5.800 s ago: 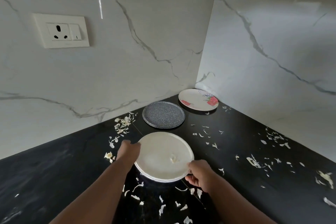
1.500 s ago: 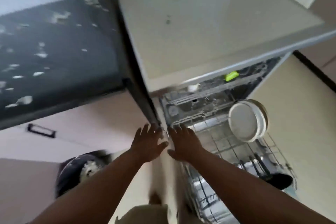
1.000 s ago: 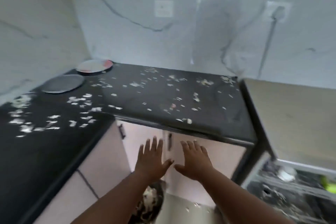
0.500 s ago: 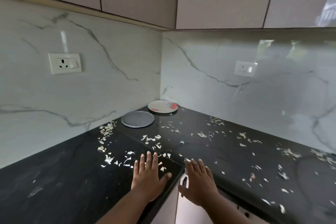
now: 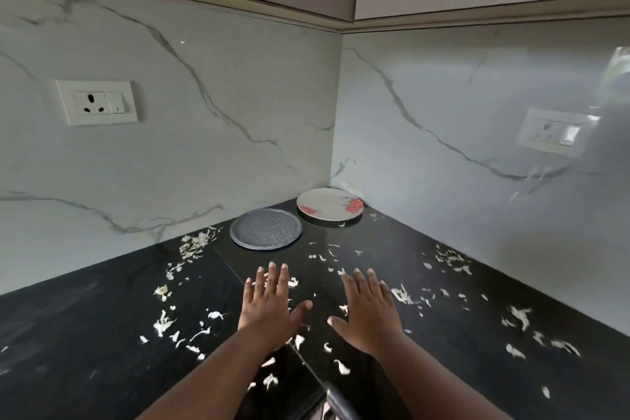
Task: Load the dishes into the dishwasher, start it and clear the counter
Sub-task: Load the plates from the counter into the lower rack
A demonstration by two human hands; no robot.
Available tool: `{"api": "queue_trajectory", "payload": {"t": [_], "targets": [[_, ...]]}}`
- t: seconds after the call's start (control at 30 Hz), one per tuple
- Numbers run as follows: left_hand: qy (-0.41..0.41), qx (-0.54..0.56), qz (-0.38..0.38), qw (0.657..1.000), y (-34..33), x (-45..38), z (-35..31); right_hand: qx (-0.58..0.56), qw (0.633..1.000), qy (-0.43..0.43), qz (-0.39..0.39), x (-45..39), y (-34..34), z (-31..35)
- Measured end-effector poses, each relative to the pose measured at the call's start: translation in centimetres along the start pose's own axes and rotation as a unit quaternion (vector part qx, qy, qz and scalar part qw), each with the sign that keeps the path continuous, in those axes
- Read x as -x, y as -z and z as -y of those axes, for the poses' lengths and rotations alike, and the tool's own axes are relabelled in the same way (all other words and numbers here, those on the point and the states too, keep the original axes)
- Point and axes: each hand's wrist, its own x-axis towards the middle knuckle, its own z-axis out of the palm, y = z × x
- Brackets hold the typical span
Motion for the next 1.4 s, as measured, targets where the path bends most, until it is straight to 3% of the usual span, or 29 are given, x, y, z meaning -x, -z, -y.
{"api": "queue_trajectory", "payload": {"t": [0.33, 0.43, 0.53, 0.6, 0.67, 0.83, 0.93, 1.07, 1.23, 1.33, 1.4], "targets": [[0.110, 0.031, 0.004, 0.993, 0.2, -9.1, 3.4, -0.098, 0.995, -0.026, 0.001, -10.1, -1.3, -1.5], [0.173, 0.144, 0.000, 0.974, 0.0, -12.9, 4.0, -0.152, 0.987, -0.055, -0.016, -13.3, -1.7, -1.6], [0.251, 0.292, -0.028, 0.923, 0.1, -17.0, 4.3, -0.255, 0.961, -0.108, -0.026, -17.6, -1.9, -1.7], [0.309, 0.388, -0.055, 0.866, -0.1, -19.8, 4.6, -0.359, 0.916, -0.175, -0.027, -21.0, -2.0, -1.7], [0.359, 0.477, -0.066, 0.799, -0.5, -22.3, 5.1, -0.462, 0.847, -0.259, -0.031, -24.3, -2.2, -1.5], [0.474, 0.586, -0.103, 0.650, -1.9, -26.1, 6.8, -0.688, 0.600, -0.407, -0.031, -32.4, -3.4, -1.6], [0.517, 0.611, -0.126, 0.587, -2.6, -27.1, 8.2, -0.740, 0.501, -0.448, -0.013, -36.2, -4.5, -2.3], [0.497, 0.655, -0.134, 0.553, -3.1, -28.5, 9.4, -0.768, 0.454, -0.452, -0.015, -39.5, -5.6, -3.4], [0.458, 0.705, -0.100, 0.532, -2.6, -30.0, 8.5, -0.787, 0.456, -0.416, -0.021, -41.5, -5.0, -3.9], [0.441, 0.734, -0.091, 0.508, -2.4, -29.6, 7.7, -0.831, 0.408, -0.375, -0.044, -40.4, -3.5, -4.2], [0.424, 0.737, -0.097, 0.517, -1.9, -28.7, 7.1, -0.855, 0.377, -0.351, -0.062, -38.6, -2.2, -4.7]]}}
